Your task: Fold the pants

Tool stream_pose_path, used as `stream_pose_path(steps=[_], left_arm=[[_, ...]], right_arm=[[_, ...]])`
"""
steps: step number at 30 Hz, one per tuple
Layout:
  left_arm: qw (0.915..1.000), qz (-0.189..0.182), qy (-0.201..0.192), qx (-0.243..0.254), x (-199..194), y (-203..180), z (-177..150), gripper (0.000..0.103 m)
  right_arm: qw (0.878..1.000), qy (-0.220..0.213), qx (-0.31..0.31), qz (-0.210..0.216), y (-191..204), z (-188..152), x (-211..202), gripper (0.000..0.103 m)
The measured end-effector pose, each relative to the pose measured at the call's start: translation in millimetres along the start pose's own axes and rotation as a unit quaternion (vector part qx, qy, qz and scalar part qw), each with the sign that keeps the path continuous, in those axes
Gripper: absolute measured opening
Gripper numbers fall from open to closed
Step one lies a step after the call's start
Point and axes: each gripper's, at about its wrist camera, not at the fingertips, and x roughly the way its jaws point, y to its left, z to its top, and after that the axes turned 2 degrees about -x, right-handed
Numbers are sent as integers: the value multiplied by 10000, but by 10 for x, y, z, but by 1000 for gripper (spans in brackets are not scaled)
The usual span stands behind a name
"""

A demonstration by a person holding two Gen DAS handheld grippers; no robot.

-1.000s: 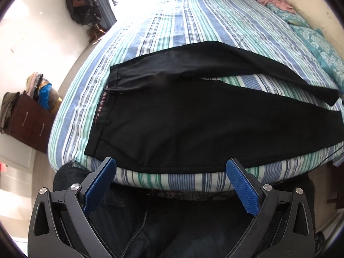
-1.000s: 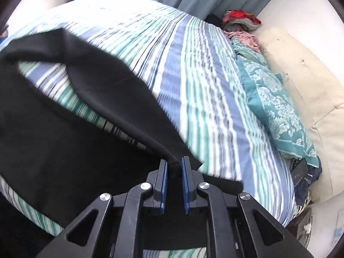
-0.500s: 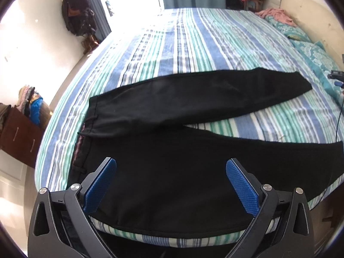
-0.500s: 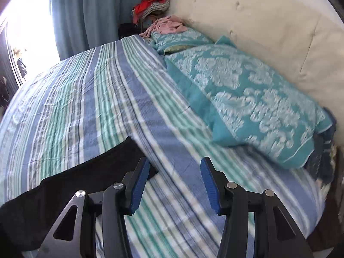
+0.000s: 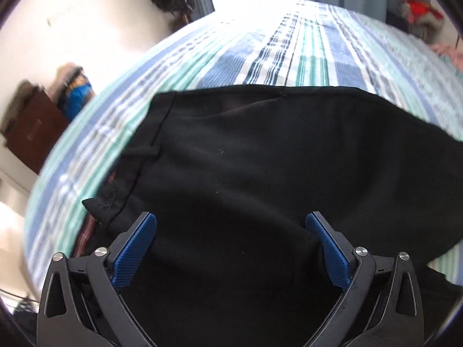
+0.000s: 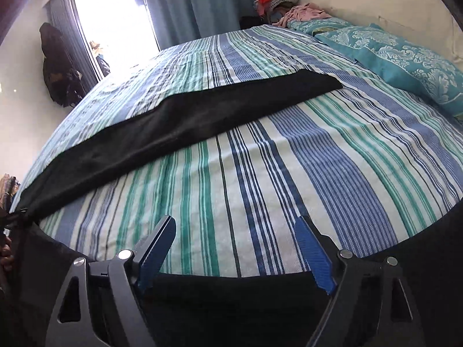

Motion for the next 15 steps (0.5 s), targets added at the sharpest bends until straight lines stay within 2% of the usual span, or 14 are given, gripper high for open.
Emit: stream_pose_path(steps=[1, 2, 4, 5, 6, 8, 10, 11, 13, 14, 15], left_arm=[[9998, -166, 44, -54, -48, 74, -35, 103], [9998, -170, 23, -40, -117, 89, -73, 103], [9997, -41, -253, -62, -391, 10, -185, 102], [9989, -107, -445, -85, -546, -38, -236, 102], [9977, -336, -593, -55, -703, -95, -321, 102], [9946, -822, -624, 141, -859, -273, -504, 102], [9923, -957, -503, 603, -840, -510, -735, 102], [9909, -849, -441, 949, -766, -633, -853, 102], [9869, -432, -362, 1512, -527, -820, -1086, 103], [9865, -531, -655, 1406, -525, -772, -1160, 103], [9874, -626, -772, 1232, -563, -701, -1176, 103]], right_arm=[[9999, 68, 82, 1, -28, -17, 75, 86], [9998, 72, 186, 38, -73, -17, 101, 87], [9998, 39, 217, 20, -95, -20, 108, 89], [9999, 56, 136, -63, -74, -14, 110, 89], [9998, 60, 52, -192, -31, -4, 84, 89], [9989, -73, 14, -458, 51, 61, -97, 89], [9995, -290, 104, 112, 226, -11, -411, 91], [9993, -257, 37, 276, 339, -87, -522, 95], [9986, 38, -254, 454, 543, -300, -596, 97], [9977, 280, -399, 478, 586, -422, -568, 96], [9968, 454, -538, 374, 565, -535, -532, 95]])
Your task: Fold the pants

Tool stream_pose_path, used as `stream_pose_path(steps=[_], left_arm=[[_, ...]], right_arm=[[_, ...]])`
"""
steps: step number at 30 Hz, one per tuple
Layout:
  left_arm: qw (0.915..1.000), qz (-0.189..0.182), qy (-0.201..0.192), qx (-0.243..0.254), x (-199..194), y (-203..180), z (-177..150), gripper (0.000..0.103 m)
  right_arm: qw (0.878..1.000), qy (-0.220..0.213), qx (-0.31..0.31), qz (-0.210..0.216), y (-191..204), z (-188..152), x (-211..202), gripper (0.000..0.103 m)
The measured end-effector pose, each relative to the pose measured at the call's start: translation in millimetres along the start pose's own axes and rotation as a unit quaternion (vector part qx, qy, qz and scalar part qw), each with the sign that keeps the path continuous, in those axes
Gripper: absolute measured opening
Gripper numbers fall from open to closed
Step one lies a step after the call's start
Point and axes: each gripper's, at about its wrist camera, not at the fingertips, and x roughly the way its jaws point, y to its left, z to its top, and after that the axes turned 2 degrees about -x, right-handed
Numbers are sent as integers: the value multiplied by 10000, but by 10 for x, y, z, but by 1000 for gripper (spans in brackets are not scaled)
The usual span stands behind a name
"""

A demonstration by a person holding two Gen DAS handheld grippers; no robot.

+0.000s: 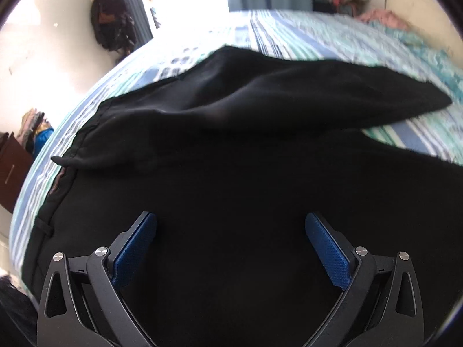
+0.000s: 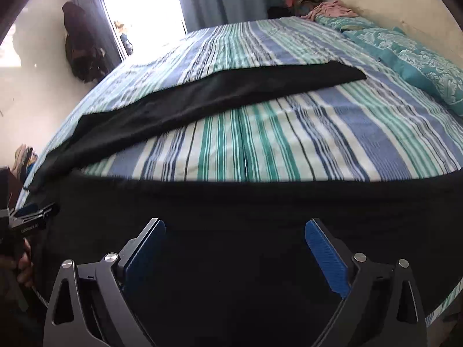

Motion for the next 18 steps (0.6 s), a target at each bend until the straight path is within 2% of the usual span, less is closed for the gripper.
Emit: stream_pose_path(steps=[1, 3, 6, 8, 9, 10, 11, 12, 14, 16, 18], left_arm=[[9999, -33, 100, -55, 14, 19, 24, 103], [9998, -75, 155, -61, -4, 30, 28, 103], [9999, -53, 87, -50, -2, 29, 15, 103], [10000, 15, 38, -19, -16, 17, -26, 103], [10000, 65, 8, 10, -20, 2, -56, 103], [9999, 99, -25, 30, -21, -5, -69, 103], [9999, 125, -53, 42, -24, -14, -72, 103], [9999, 145, -75, 51, -25, -24, -74, 103], [9998, 169, -97, 60, -13, -35, -82, 103], [9998, 185, -98, 65, 1, -41, -82, 103], [9997, 210, -100, 77, 7, -48, -79, 103]], right_arm=[[9996, 86, -139, -208, -80, -100, 16, 95], [9984, -66, -260, -491, -433, -248, -88, 98], [9892, 15, 508, -1377, -1511, -265, -176, 100], [9768, 52, 1217, -1759, -2296, -249, -275, 101], [9711, 37, 1473, -1879, -2569, -217, -352, 97], [9634, 137, 1609, -2140, -2726, -151, -403, 97], [9487, 383, 1761, -2598, -2823, -85, -424, 98], [9458, 374, 1910, -2600, -2845, -33, -477, 97], [9544, 3, 1995, -2222, -2657, 51, -614, 97], [9652, -302, 1782, -1893, -2207, 117, -676, 97], [9800, -475, 1408, -1326, -1647, 186, -627, 98]])
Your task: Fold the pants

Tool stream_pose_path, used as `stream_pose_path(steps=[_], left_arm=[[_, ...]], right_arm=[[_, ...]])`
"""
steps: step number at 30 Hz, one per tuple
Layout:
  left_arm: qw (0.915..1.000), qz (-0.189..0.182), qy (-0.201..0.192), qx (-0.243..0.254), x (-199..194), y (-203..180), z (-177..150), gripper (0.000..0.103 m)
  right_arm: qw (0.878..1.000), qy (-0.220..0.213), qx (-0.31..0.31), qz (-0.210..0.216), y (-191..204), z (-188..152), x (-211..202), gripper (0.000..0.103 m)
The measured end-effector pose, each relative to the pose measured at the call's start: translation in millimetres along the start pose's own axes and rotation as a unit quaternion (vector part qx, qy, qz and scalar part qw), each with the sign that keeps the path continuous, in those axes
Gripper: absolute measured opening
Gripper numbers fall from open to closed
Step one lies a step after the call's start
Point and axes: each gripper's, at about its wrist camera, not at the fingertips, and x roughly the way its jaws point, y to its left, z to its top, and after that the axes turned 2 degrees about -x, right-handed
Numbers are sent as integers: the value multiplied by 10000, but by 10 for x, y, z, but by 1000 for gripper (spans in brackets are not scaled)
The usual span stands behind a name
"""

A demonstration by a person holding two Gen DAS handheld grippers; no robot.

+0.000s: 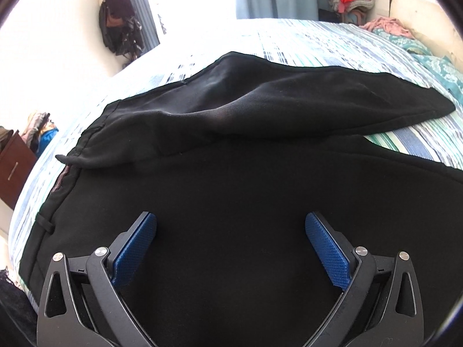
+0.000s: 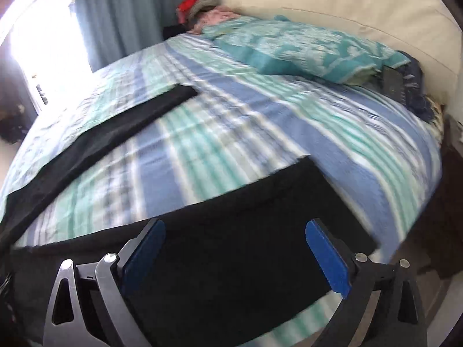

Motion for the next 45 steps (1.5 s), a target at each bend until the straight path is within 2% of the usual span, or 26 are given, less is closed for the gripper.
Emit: stream_pose_path(steps=[4, 7, 10, 14, 19, 27, 45], left_arm=[[10000, 8, -7, 1, -5, -10, -10, 103], [10000, -40, 4, -39, -12, -3, -29, 103], [9999, -83, 21, -77, -3, 2, -28, 103], [9998, -163, 12, -140, 9, 17, -34, 103], [9995, -247, -2, -200, 34, 34, -34, 103], [9993, -291, -35, -226, 48, 34, -42, 103], [9994, -261, -67, -237, 50, 33, -60, 103]], right_arm=[[9912, -25, -1055, 800, 1309, -248, 26, 98], [9781, -136, -1887, 872, 2059, -370, 166, 101], [9682, 130, -2379, 761, 2413, -526, 546, 103], [9745, 122, -1761, 1388, 2175, -548, 660, 103], [9738, 84, -1952, 1159, 2299, -601, 678, 103], [9752, 100, -1865, 1186, 2291, -582, 717, 103], [9749, 17, -1586, 1562, 2179, -575, 745, 103]])
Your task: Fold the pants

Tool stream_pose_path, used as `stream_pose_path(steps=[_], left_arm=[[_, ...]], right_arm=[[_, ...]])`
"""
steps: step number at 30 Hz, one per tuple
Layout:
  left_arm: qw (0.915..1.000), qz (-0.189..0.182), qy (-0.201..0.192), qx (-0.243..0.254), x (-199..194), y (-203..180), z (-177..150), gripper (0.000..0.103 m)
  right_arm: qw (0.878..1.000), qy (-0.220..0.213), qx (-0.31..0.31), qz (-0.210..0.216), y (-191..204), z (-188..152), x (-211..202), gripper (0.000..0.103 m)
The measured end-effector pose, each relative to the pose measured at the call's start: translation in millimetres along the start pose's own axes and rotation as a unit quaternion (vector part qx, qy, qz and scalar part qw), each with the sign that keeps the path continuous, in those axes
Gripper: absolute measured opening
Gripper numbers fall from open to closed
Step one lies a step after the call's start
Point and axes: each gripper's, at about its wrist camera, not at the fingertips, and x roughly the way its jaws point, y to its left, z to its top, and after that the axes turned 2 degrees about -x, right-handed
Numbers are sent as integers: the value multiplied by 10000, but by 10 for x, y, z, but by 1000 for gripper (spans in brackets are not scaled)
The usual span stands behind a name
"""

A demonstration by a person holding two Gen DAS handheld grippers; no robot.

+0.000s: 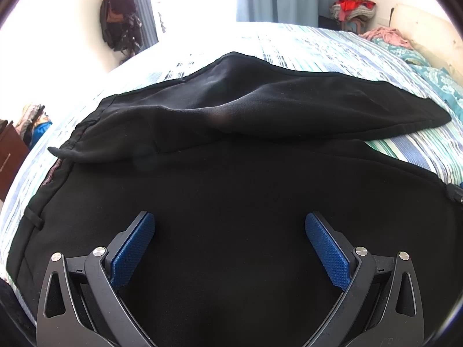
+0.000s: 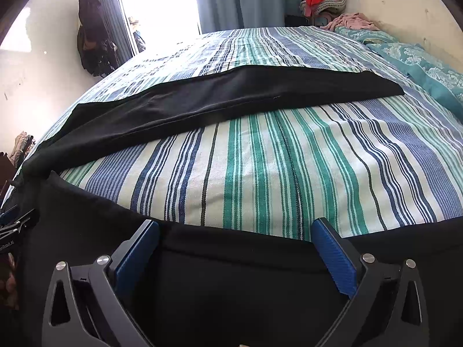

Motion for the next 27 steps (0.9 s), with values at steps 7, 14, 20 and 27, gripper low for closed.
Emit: stream_pose_path(steps=[7, 14, 20, 27], left_arm=[[10000, 55, -13, 28, -6, -20, 2, 103], [9997, 57, 226, -75, -19, 4, 69, 103], [9990, -11, 424, -158, -264, -123, 475, 102], [9996, 230, 32, -152, 149, -398, 1287, 102]], right_arm=[[10000, -39, -2, 15, -2, -5, -18, 103], [9999, -69, 27, 70, -16, -14, -34, 103], [10000, -72, 6, 38, -4, -11, -33, 103], [9999, -95, -43, -23, 21, -13, -68, 103]])
